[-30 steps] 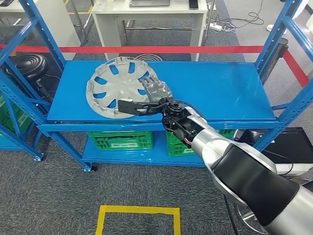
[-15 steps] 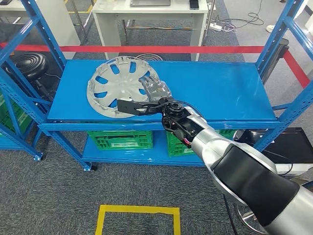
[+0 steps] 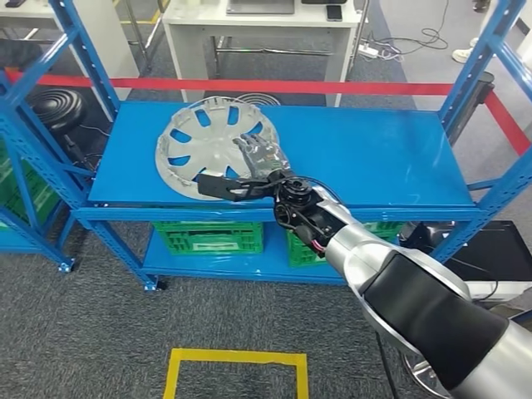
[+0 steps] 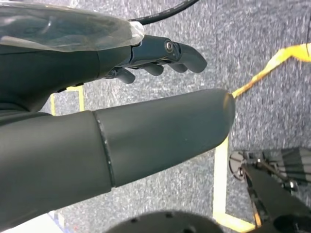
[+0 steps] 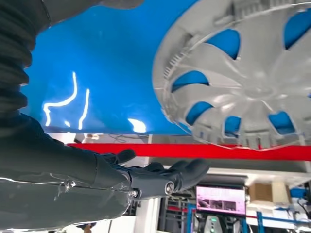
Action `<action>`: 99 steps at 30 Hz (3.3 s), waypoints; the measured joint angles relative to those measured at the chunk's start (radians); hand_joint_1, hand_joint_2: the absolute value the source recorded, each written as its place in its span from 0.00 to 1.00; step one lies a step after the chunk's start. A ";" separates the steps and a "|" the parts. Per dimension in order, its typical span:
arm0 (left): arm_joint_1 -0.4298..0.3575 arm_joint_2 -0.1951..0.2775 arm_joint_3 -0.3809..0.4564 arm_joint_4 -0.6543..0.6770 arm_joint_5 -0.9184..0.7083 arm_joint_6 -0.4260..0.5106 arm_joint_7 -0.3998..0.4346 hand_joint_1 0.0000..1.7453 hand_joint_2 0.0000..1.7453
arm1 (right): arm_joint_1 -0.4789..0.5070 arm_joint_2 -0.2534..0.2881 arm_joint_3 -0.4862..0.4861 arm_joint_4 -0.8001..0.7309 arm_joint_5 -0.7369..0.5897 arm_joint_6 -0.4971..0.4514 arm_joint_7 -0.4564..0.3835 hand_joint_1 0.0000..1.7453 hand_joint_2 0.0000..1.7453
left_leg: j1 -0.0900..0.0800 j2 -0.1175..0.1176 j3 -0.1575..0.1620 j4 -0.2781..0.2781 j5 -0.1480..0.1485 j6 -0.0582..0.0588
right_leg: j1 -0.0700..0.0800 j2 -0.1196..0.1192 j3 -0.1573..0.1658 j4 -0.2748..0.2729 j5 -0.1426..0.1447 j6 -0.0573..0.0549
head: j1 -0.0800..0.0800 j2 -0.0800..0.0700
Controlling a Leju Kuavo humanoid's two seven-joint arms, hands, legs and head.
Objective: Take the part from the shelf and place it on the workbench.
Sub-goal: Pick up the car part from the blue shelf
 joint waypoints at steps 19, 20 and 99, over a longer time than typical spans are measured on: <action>-0.013 -0.001 -0.001 0.000 -0.001 -0.001 0.004 0.00 0.00 | 0.030 -0.020 -0.011 -0.042 0.000 0.009 0.014 0.00 1.00 | 0.009 -0.001 -0.211 0.358 -0.124 -0.058 | -0.003 0.006 0.035 -0.062 0.007 -0.051 | -0.013 0.000; -0.011 -0.001 -0.001 0.000 -0.001 -0.001 0.004 0.00 0.00 | 0.033 -0.020 -0.011 -0.042 0.000 0.009 0.014 0.00 1.00 | 0.007 -0.001 -0.222 0.344 -0.101 -0.053 | 0.000 0.007 0.043 -0.062 0.001 -0.052 | -0.014 0.000; -0.008 0.025 -0.001 0.000 -0.010 0.015 -0.020 0.00 0.00 | 0.030 0.136 0.033 0.143 0.040 0.060 -0.037 0.00 1.00 | -0.015 -0.003 -0.061 0.046 0.019 -0.029 | 0.007 0.001 0.036 -0.067 0.015 -0.039 | -0.010 0.000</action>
